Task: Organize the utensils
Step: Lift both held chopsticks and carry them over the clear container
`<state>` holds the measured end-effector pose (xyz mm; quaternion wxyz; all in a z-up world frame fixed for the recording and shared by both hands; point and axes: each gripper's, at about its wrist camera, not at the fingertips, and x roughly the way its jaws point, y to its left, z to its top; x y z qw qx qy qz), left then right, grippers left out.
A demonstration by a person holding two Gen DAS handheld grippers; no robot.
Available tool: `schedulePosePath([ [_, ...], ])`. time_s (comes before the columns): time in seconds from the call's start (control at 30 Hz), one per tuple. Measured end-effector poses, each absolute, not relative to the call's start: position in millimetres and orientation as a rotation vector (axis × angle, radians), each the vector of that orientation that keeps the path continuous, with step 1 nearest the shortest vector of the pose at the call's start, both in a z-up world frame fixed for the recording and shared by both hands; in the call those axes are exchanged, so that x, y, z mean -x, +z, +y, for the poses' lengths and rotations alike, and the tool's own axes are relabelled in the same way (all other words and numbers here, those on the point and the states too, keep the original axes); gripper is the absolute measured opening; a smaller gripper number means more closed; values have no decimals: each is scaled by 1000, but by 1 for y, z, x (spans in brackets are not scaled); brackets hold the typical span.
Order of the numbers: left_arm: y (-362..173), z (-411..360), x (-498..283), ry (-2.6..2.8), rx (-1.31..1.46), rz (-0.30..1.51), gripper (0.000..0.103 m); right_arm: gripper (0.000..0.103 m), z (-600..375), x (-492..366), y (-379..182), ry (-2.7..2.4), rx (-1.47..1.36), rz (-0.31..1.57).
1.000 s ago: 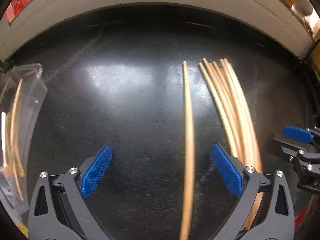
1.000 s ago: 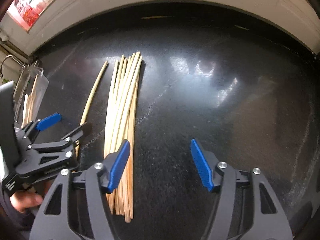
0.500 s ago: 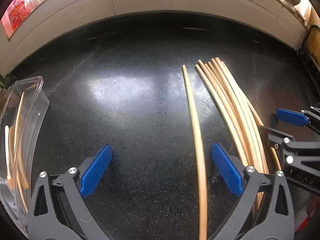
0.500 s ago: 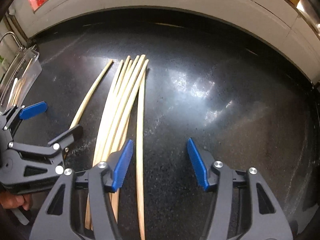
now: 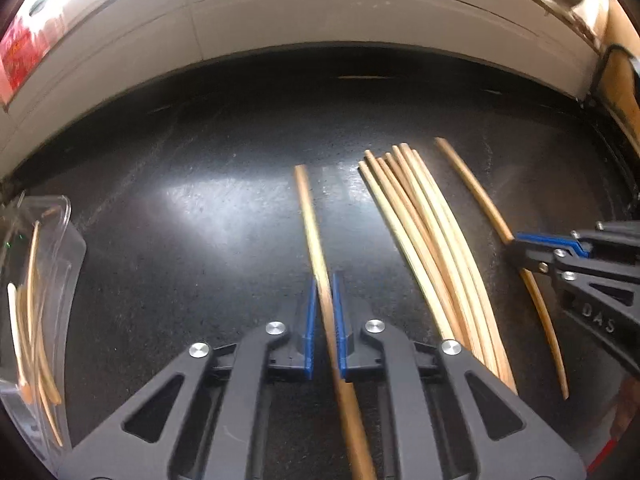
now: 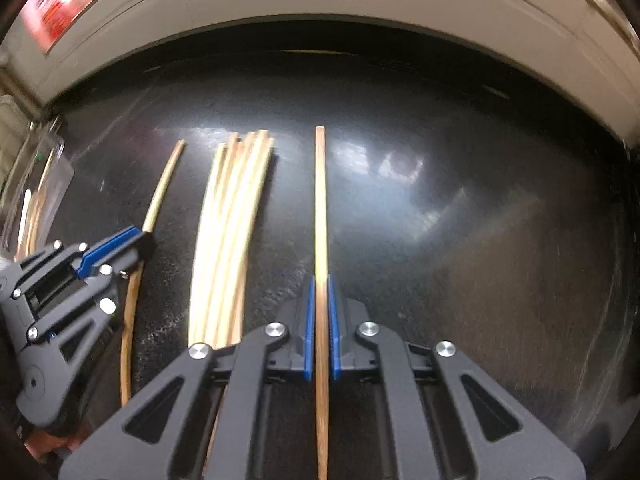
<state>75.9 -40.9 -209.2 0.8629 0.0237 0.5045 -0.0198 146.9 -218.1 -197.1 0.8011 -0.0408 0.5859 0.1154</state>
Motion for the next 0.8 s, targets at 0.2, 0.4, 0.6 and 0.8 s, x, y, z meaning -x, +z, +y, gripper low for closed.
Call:
schedulePosePath([
  [0.2, -193, -27, -74, -40, -10, 1065, 6, 7, -237, -137, -179, 214, 51, 1240],
  [0.4, -165, -11, -66, -20, 30, 1095, 6, 7, -233, -121, -148, 221, 30, 1214],
  [0.6, -124, 16, -44, -6, 83, 1089, 6, 7, -220, -98, -107, 265, 9, 1192],
  [0.8, -88, 55, -18, 41, 118, 1073, 6, 7, -182, -80, -76, 359, -36, 1184],
])
